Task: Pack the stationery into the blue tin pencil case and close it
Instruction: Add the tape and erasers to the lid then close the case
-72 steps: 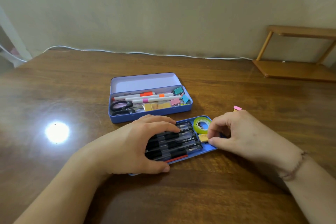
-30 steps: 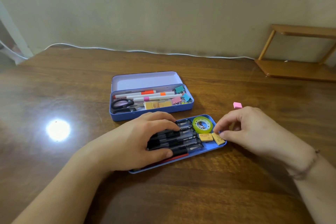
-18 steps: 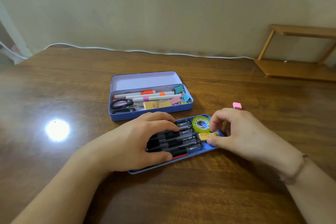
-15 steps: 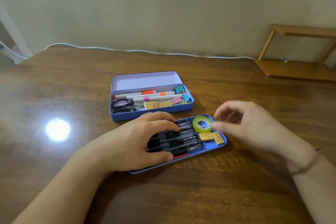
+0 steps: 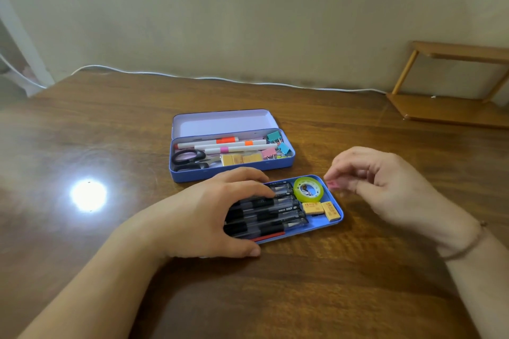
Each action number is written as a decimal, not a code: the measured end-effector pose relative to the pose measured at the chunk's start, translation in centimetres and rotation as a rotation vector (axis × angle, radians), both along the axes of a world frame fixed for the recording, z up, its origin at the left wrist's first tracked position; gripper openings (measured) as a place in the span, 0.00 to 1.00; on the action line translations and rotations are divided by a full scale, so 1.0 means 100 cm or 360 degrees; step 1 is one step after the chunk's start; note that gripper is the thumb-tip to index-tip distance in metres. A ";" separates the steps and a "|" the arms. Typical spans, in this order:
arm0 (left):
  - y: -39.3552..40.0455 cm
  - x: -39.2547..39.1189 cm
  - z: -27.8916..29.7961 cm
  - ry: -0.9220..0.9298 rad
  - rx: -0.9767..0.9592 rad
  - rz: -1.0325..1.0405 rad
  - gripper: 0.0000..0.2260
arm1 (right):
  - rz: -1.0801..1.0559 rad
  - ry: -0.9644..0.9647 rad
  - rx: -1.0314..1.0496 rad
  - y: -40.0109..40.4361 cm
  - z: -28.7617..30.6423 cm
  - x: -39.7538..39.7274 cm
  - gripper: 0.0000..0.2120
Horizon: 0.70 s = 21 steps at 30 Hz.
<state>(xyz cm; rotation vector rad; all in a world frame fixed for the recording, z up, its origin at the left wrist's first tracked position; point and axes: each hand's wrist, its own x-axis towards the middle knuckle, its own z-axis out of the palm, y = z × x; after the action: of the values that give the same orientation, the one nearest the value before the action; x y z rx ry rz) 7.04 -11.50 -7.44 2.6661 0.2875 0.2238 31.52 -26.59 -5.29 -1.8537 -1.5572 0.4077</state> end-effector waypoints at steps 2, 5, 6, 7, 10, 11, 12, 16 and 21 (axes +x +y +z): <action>0.000 0.000 0.000 0.0003 -0.0002 0.0006 0.33 | 0.0142 -0.0077 -0.0012 0.000 0.000 -0.007 0.20; 0.000 0.000 0.001 0.0001 -0.0010 0.0003 0.32 | 0.0315 -0.0255 -0.0089 0.001 -0.002 -0.015 0.16; 0.000 0.000 0.001 0.0007 -0.0013 0.0001 0.32 | 0.0379 -0.0319 -0.0112 0.002 -0.004 -0.017 0.13; 0.000 0.000 0.001 0.0012 -0.0015 0.0000 0.32 | 0.0431 -0.0360 -0.0113 0.002 -0.005 -0.020 0.10; 0.000 0.000 0.000 0.0013 -0.0015 0.0003 0.32 | 0.0387 -0.0460 -0.0034 0.005 -0.008 -0.022 0.11; 0.000 0.000 0.000 0.0010 -0.0010 0.0003 0.32 | 0.0345 -0.0488 -0.0021 0.005 -0.010 -0.022 0.14; 0.000 0.000 0.000 0.0008 -0.0004 0.0003 0.32 | 0.0327 -0.0499 -0.0015 0.005 -0.010 -0.021 0.17; 0.000 0.000 0.000 -0.0001 0.0000 0.0002 0.32 | 0.0411 -0.0602 -0.0006 0.004 -0.010 -0.023 0.16; 0.000 0.001 0.000 0.0002 0.0012 -0.0005 0.32 | 0.0264 -0.0677 -0.0028 0.004 -0.011 -0.029 0.15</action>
<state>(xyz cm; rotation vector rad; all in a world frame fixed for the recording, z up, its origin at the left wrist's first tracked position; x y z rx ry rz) 7.10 -11.45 -7.48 2.6743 0.2836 0.2227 28.67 -26.23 -6.36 -1.9170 -2.0026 0.0996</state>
